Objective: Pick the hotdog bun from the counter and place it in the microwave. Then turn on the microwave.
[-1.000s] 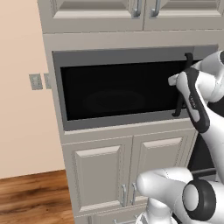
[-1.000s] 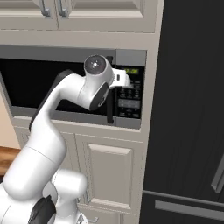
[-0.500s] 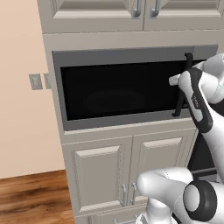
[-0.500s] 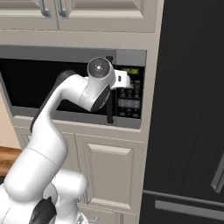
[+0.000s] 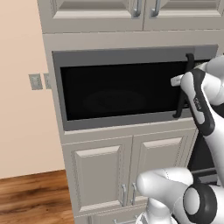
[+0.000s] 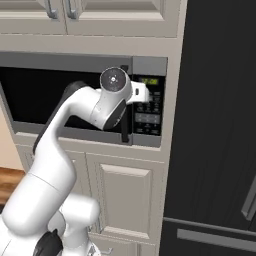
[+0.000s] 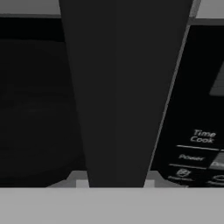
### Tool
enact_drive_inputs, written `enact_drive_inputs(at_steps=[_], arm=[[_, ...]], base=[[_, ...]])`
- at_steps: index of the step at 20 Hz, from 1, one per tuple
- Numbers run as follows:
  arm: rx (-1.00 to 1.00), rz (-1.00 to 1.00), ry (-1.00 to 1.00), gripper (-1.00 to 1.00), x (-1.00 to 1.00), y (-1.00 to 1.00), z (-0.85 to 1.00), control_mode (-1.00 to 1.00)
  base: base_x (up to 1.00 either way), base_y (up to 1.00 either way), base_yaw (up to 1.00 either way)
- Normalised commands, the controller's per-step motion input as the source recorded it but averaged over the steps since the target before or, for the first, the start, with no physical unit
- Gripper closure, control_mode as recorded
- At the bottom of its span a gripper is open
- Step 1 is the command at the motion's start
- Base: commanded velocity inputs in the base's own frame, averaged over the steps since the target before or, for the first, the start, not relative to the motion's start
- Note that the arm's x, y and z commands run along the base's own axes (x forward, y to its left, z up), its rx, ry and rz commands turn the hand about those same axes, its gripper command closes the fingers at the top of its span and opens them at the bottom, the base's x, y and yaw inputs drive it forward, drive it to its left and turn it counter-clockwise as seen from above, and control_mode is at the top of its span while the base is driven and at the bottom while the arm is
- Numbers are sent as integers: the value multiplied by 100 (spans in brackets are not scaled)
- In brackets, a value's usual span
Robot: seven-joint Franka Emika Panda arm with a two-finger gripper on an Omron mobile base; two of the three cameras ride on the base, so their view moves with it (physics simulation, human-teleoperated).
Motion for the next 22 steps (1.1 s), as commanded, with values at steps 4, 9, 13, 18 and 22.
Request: enact_drive_inputs(at_steps=[4, 9, 13, 18, 22], arm=[[2, 1, -1, 100, -40, 2, 0, -100], [0, 1, -5, 100, -50, 5, 0, -100], [0, 0, -2, 100, -58, 2, 1, -100], [0, 0, 0, 100, -60, 1, 3, -100], [0, 0, 0, 100, -56, 6, 5, -100]], base=[[0, 0, 0], [0, 0, 0], [0, 0, 0], [0, 0, 0], [0, 0, 0]])
